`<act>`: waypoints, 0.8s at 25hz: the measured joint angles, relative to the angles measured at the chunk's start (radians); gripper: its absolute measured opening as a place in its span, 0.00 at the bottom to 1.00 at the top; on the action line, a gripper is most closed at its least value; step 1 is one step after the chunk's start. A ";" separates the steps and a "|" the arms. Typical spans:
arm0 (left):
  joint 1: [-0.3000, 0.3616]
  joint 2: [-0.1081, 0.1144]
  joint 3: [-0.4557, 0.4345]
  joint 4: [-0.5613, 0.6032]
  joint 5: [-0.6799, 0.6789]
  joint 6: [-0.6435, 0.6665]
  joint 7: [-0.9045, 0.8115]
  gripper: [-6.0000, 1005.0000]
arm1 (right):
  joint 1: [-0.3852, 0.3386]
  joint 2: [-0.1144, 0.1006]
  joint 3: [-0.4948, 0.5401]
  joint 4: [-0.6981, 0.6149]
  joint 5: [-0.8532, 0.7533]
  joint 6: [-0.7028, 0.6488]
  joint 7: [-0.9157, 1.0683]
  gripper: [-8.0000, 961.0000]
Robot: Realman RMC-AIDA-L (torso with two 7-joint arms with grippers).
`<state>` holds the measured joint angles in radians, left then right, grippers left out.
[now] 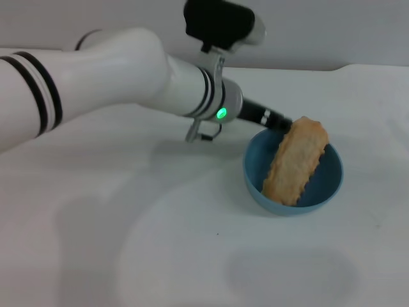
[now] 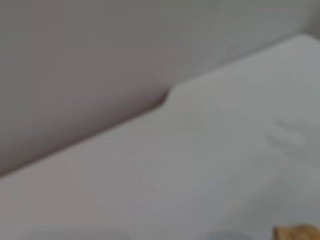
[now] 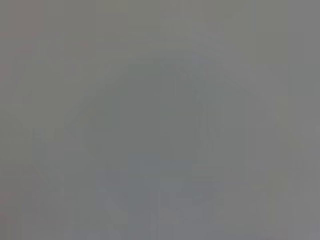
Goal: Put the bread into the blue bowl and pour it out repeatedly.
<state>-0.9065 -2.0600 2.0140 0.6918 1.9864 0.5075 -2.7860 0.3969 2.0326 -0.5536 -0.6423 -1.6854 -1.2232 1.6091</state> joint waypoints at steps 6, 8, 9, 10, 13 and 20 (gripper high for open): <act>0.062 0.000 -0.121 0.095 0.066 -0.004 0.045 0.76 | -0.014 0.025 0.013 -0.014 -0.001 0.041 -0.029 0.70; 0.092 0.000 -0.151 0.117 0.067 -0.061 0.058 0.83 | -0.019 0.036 0.037 -0.026 0.004 0.056 -0.076 0.76; 0.107 -0.001 -0.155 0.121 0.066 -0.105 0.065 0.84 | -0.021 0.043 0.053 -0.021 0.031 0.076 -0.158 0.76; 0.114 -0.002 -0.157 0.122 0.066 -0.130 0.070 0.84 | -0.021 0.043 0.055 0.004 0.066 0.093 -0.213 0.76; 0.166 -0.006 -0.138 0.124 0.064 -0.299 0.084 0.84 | -0.021 0.043 0.056 0.060 0.163 0.120 -0.324 0.76; 0.270 -0.013 0.090 0.089 0.059 -0.802 0.061 0.85 | -0.020 0.044 0.057 0.297 0.578 0.126 -0.922 0.76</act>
<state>-0.6362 -2.0731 2.1044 0.7804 2.0457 -0.2944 -2.7249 0.3767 2.0764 -0.4969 -0.3454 -1.1070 -1.0971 0.6868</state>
